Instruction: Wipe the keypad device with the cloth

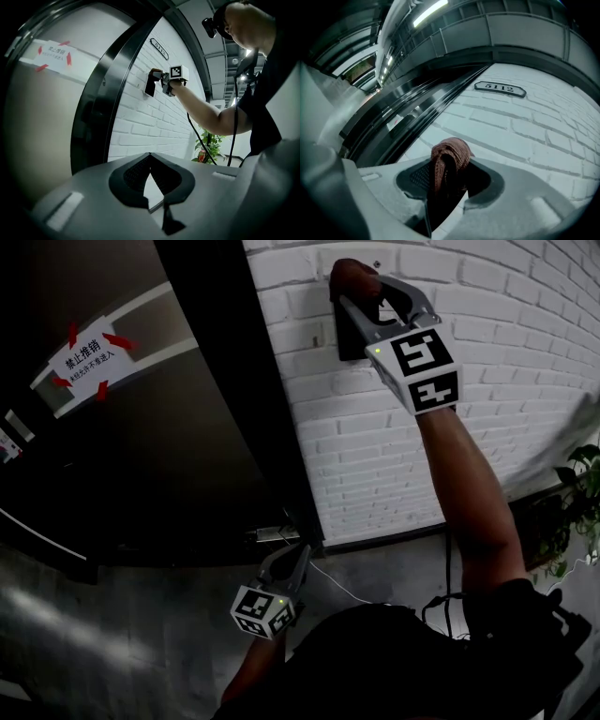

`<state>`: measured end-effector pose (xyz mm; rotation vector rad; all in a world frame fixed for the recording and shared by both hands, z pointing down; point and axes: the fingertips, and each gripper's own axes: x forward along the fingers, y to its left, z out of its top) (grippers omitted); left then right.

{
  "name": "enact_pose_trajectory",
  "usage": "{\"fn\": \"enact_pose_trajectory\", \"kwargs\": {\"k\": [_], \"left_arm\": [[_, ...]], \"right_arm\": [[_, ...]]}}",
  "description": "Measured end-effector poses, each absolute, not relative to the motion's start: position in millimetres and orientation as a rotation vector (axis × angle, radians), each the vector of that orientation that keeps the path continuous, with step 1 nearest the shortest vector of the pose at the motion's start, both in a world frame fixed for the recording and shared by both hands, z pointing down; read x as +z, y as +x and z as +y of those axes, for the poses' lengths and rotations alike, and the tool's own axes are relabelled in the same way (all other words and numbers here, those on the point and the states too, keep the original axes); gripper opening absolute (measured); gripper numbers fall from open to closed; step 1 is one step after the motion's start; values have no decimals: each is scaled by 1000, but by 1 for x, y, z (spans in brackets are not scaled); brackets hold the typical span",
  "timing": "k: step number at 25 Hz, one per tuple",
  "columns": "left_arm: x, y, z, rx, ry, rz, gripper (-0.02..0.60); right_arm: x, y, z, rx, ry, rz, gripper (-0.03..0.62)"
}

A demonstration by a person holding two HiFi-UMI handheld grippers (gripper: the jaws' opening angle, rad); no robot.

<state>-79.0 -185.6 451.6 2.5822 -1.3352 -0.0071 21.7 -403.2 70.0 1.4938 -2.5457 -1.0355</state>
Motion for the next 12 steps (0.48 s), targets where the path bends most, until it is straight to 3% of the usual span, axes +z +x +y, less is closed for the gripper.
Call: {"fn": "enact_pose_trajectory", "kwargs": {"k": [12], "left_arm": [[457,-74,-181,19,2605,-1282,17]], "right_arm": [[103,28,-405,-947,1562,-2550,146]]}}
